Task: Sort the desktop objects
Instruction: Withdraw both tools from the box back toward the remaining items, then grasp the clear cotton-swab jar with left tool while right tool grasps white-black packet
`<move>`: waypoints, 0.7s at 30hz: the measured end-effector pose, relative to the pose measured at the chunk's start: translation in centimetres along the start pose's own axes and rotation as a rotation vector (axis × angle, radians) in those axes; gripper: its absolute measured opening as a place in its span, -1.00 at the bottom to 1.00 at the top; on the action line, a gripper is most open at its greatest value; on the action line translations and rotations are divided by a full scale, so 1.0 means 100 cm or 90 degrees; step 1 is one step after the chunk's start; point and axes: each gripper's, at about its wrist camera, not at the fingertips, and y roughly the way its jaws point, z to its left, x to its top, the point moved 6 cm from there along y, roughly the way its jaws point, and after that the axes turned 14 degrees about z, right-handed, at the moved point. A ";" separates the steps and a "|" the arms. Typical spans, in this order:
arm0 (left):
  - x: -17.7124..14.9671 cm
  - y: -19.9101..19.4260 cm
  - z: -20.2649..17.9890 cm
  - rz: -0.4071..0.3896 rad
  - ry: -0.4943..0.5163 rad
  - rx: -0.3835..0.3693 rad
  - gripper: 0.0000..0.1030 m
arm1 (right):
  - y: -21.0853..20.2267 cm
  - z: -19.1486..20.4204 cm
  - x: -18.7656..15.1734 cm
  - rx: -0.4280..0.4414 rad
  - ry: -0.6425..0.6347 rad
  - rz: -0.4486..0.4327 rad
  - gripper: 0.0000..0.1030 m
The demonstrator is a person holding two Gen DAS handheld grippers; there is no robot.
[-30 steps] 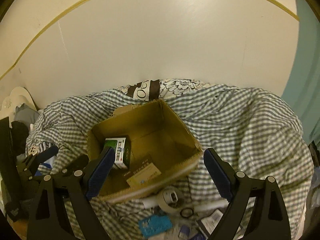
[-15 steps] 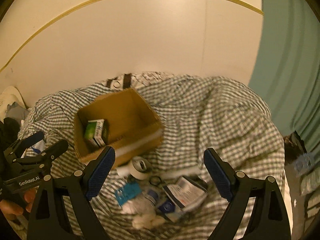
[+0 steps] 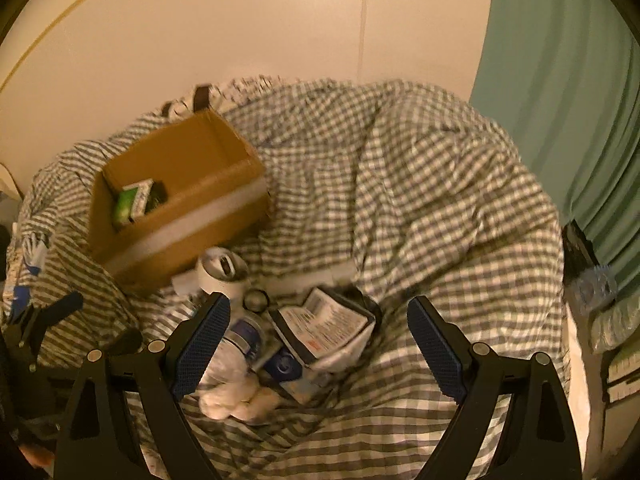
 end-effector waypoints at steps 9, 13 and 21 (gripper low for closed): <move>-0.012 0.052 -0.032 0.054 -0.012 -0.003 1.00 | 0.075 -0.023 -0.016 0.021 0.041 0.071 0.75; -0.012 0.076 -0.041 0.087 0.000 0.031 1.00 | 0.100 -0.029 -0.016 0.021 0.052 0.091 0.75; -0.013 0.120 -0.042 0.146 -0.017 0.023 1.00 | 0.138 -0.035 -0.018 0.037 0.052 0.131 0.75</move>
